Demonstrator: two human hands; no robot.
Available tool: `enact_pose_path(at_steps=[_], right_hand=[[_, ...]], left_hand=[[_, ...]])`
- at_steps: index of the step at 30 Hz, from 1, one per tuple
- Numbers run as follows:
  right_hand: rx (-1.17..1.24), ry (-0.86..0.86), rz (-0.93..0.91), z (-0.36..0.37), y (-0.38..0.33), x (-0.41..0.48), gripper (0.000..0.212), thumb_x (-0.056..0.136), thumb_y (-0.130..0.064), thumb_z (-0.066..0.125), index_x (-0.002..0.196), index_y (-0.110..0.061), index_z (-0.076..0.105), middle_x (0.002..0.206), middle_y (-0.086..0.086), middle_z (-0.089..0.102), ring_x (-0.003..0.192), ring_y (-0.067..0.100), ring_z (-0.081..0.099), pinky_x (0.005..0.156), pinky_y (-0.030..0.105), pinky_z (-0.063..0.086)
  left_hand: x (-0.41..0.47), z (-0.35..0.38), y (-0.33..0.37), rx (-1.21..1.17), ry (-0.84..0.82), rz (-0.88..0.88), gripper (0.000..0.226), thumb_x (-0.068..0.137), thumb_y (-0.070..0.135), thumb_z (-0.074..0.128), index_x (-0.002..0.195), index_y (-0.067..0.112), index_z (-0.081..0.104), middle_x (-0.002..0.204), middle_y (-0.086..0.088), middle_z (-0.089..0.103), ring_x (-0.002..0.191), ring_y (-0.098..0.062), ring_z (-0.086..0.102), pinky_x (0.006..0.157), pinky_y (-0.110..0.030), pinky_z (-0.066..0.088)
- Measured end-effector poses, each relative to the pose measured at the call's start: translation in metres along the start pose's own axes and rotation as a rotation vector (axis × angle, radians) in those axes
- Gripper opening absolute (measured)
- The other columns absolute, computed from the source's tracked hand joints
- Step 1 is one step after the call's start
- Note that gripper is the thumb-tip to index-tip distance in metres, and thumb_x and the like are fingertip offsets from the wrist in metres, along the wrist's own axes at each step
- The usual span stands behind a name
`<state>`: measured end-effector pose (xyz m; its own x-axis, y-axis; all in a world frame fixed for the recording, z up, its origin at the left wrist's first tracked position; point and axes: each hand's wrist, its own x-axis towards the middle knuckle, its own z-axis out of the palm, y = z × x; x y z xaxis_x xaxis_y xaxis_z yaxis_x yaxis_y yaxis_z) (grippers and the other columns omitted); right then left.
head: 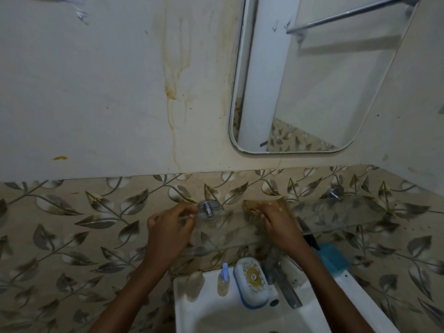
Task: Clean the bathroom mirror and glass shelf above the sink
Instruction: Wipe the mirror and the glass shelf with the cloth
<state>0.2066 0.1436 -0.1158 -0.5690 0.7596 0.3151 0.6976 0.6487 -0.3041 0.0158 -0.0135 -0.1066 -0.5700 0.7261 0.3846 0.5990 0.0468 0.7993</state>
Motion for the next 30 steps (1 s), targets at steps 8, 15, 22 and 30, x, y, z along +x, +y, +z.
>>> enact_pose_path(at_steps=[8, 15, 22, 30], right_hand=[[0.272, -0.183, -0.241, -0.03, 0.04, -0.043, 0.047, 0.097, -0.006, 0.042, 0.125, -0.043, 0.038, 0.137, -0.023, 0.035, 0.137, 0.004, 0.027, 0.113, 0.021, 0.018], [0.006, -0.001, -0.011, -0.02, 0.031, 0.009, 0.035, 0.093, -0.008, 0.044, 0.126, -0.012, 0.055, 0.129, 0.014, 0.056, 0.118, 0.029, 0.047, 0.1, 0.037, 0.038], [0.211, -0.124, -0.202, -0.026, 0.047, -0.044, 0.044, 0.097, -0.009, 0.042, 0.131, -0.037, 0.039, 0.143, -0.009, 0.038, 0.138, 0.01, 0.029, 0.116, 0.032, 0.024], [0.036, 0.023, 0.052, -0.036, 0.063, 0.008, 0.035, 0.094, -0.003, 0.042, 0.127, -0.008, 0.054, 0.124, 0.019, 0.058, 0.113, 0.029, 0.05, 0.094, 0.032, 0.039]], left_hand=[[0.002, 0.0, -0.003, 0.001, 0.019, 0.024, 0.021, 0.083, 0.011, 0.062, 0.084, 0.032, 0.065, 0.086, 0.013, 0.07, 0.089, -0.014, 0.066, 0.094, -0.055, 0.044], [0.001, 0.0, -0.002, -0.002, 0.017, 0.025, 0.017, 0.084, 0.011, 0.061, 0.084, 0.028, 0.067, 0.088, 0.008, 0.071, 0.09, -0.016, 0.066, 0.095, -0.055, 0.043], [0.002, 0.001, -0.002, 0.022, 0.008, 0.031, 0.015, 0.084, 0.012, 0.061, 0.082, 0.026, 0.068, 0.085, 0.01, 0.071, 0.086, -0.013, 0.066, 0.096, -0.056, 0.042], [0.001, 0.0, 0.001, 0.036, 0.009, 0.025, 0.016, 0.084, 0.012, 0.061, 0.08, 0.026, 0.067, 0.084, 0.009, 0.071, 0.084, -0.014, 0.066, 0.096, -0.056, 0.042]])
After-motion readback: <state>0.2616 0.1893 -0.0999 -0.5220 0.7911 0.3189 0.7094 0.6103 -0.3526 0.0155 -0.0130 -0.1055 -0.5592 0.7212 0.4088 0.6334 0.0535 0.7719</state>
